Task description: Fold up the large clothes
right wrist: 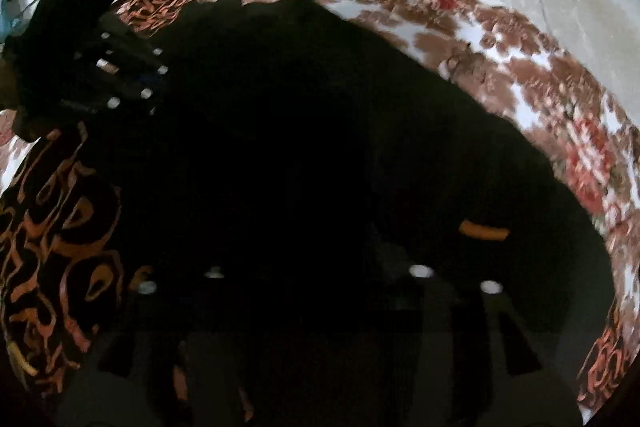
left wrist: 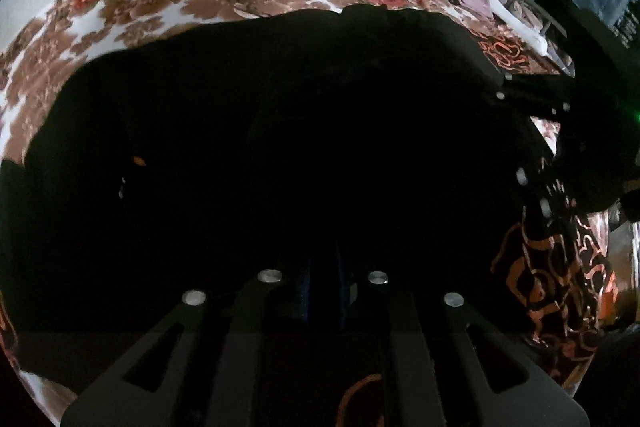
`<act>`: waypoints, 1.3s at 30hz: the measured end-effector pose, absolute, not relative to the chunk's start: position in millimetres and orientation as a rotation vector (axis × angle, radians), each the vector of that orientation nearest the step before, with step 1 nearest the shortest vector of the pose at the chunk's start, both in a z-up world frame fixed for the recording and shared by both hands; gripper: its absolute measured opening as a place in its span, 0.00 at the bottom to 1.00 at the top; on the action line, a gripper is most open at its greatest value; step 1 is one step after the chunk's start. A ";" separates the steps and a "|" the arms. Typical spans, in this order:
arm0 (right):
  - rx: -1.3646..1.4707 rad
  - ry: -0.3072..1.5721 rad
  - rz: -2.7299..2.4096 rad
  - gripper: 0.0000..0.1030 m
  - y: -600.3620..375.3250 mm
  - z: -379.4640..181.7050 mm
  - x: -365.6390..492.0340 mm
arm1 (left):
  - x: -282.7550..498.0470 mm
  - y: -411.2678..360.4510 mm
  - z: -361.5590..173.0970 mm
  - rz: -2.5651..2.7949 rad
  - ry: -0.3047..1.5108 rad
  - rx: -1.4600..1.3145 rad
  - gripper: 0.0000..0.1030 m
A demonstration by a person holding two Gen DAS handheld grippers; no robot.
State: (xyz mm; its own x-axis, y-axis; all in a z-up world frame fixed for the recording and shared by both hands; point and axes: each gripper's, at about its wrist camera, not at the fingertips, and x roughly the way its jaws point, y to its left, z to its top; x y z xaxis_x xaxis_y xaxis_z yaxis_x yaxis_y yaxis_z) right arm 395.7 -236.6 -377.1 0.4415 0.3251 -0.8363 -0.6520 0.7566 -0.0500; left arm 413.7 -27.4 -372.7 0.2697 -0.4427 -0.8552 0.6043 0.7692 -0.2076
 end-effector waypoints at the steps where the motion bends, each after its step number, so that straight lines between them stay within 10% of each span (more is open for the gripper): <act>1: -0.383 0.940 0.637 0.66 -238.3 -378.6 389.3 | 407.1 -26.0 -372.3 -0.705 1.076 0.184 0.38; 4: -0.364 0.977 0.661 0.66 -243.3 -382.1 367.0 | 386.1 -21.5 -370.7 -0.695 1.067 0.210 0.64; 12: -0.132 1.037 0.599 0.86 -279.1 -336.2 353.5 | 362.2 22.0 -333.1 -0.613 1.072 0.156 0.73; 15: -0.115 0.994 0.565 0.88 -270.5 -312.8 378.0 | 382.6 35.7 -312.2 -0.570 1.029 0.081 0.93; 30: -0.300 1.087 0.336 0.95 -239.1 -419.2 440.1 | 440.5 -19.2 -420.1 -0.351 1.222 0.162 0.96; 39: -0.183 1.112 0.297 0.95 -255.9 -389.0 405.0 | 400.7 13.1 -348.2 -0.274 1.111 0.173 0.95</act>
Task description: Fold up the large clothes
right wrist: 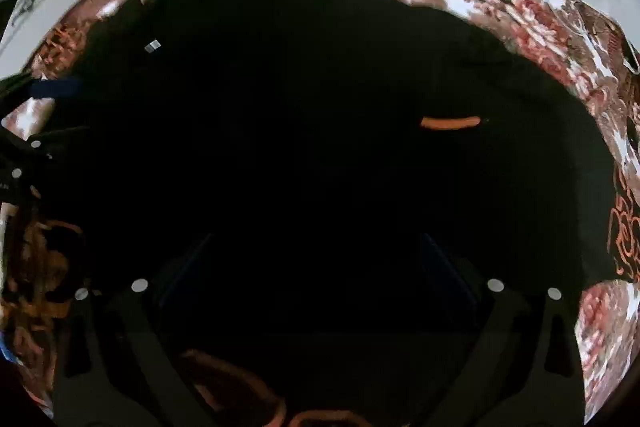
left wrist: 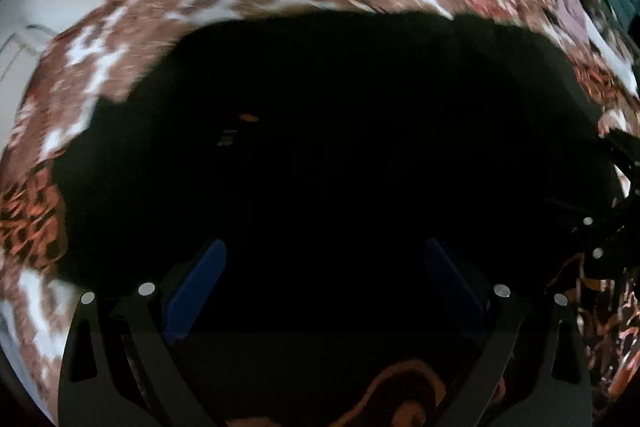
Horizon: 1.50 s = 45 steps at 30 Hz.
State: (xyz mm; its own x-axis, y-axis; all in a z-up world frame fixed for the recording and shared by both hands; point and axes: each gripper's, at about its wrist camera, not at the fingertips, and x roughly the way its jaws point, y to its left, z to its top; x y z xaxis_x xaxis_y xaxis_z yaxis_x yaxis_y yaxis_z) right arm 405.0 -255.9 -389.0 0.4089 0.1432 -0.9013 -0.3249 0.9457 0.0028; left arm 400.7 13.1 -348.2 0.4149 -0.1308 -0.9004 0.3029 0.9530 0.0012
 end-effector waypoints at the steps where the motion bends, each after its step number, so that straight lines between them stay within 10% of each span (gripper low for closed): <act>1: -0.174 1.098 0.304 0.95 -252.0 -376.2 400.4 | 393.9 30.3 -334.7 -0.236 1.099 0.154 0.95; 23: -0.176 1.063 0.448 0.95 23.1 -322.9 431.9 | 406.3 447.5 -325.2 0.194 0.930 -0.338 0.95; 45: -0.400 1.067 0.539 0.95 160.7 -377.2 401.5 | 506.3 586.2 -402.7 0.179 0.922 -0.447 0.92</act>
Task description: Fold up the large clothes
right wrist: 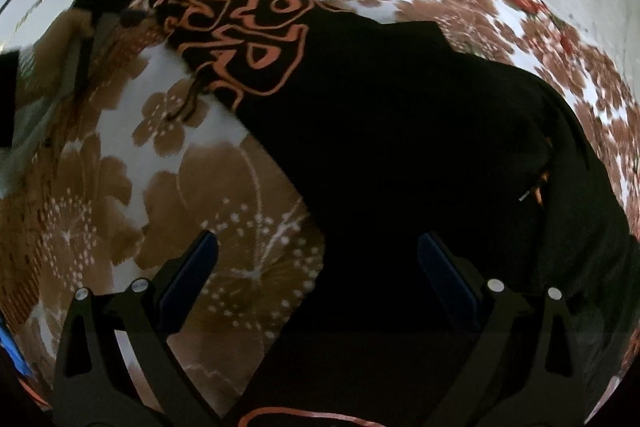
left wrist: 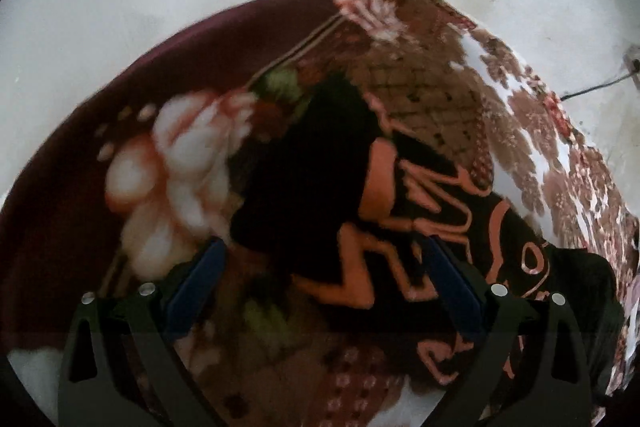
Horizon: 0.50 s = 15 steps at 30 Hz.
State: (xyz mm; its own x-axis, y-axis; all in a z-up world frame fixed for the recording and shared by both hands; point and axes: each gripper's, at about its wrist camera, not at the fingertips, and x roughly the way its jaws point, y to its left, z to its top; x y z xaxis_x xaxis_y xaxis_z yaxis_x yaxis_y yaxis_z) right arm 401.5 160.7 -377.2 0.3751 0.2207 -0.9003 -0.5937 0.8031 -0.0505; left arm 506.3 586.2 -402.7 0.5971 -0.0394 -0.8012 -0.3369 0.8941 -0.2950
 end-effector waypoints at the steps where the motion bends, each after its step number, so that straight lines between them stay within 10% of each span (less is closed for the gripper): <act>1: -0.420 1.058 0.545 0.95 163.9 -378.8 398.5 | 510.6 584.1 -401.8 0.167 0.923 -0.434 0.92; 3: -0.443 1.045 0.558 0.95 168.7 -381.9 394.4 | 519.9 578.8 -398.4 0.141 0.921 -0.407 0.85; 5: -0.471 1.038 0.567 0.95 174.7 -387.5 390.5 | 531.8 573.7 -396.4 0.103 0.949 -0.399 0.45; 15: -0.616 0.955 0.569 0.95 211.9 -408.4 378.6 | 508.5 514.8 -299.8 -0.080 0.813 -0.410 0.29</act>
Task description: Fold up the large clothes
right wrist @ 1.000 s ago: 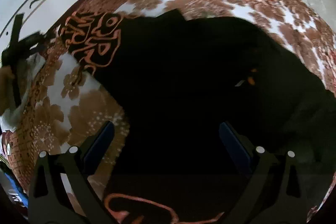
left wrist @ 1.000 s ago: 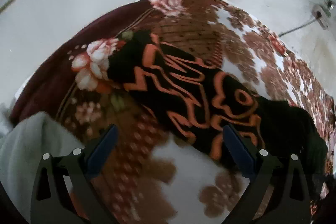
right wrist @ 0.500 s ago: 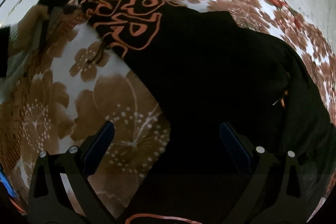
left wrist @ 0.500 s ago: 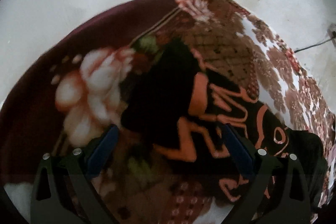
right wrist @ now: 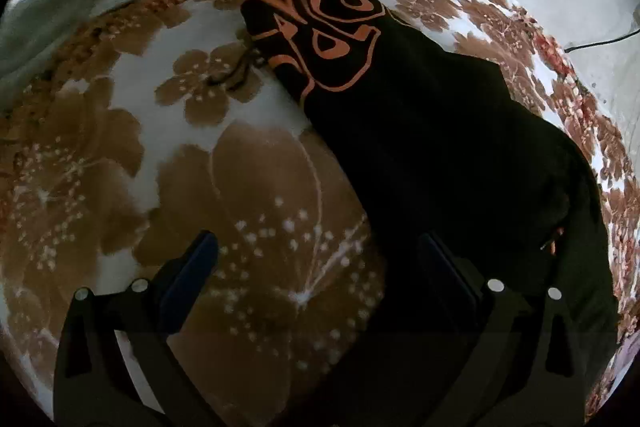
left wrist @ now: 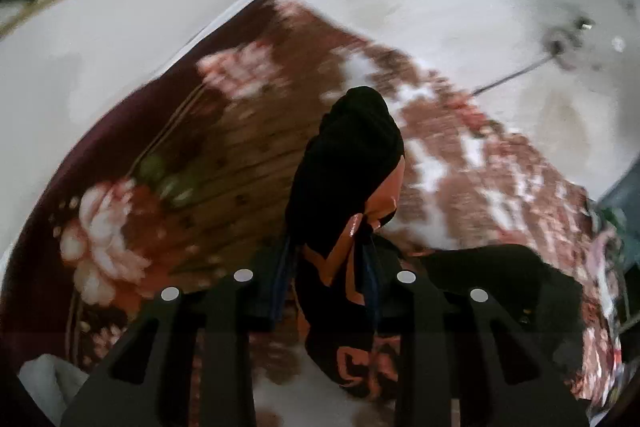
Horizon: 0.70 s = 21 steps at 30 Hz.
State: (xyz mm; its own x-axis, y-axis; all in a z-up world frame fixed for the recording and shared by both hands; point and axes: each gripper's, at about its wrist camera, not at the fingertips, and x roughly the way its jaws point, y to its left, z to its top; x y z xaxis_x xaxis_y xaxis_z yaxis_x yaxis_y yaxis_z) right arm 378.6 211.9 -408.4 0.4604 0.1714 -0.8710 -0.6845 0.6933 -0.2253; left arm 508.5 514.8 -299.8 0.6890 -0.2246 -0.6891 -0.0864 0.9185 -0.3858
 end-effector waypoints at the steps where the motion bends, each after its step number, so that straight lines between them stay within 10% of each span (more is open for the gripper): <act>1: -0.622 0.950 0.549 0.95 212.3 -409.2 381.4 | 505.5 508.0 -290.2 -0.095 0.799 -0.404 0.29; 21: -0.490 1.094 0.458 0.96 196.1 -438.7 412.5 | 515.4 314.2 -145.3 -0.357 0.638 -0.334 0.29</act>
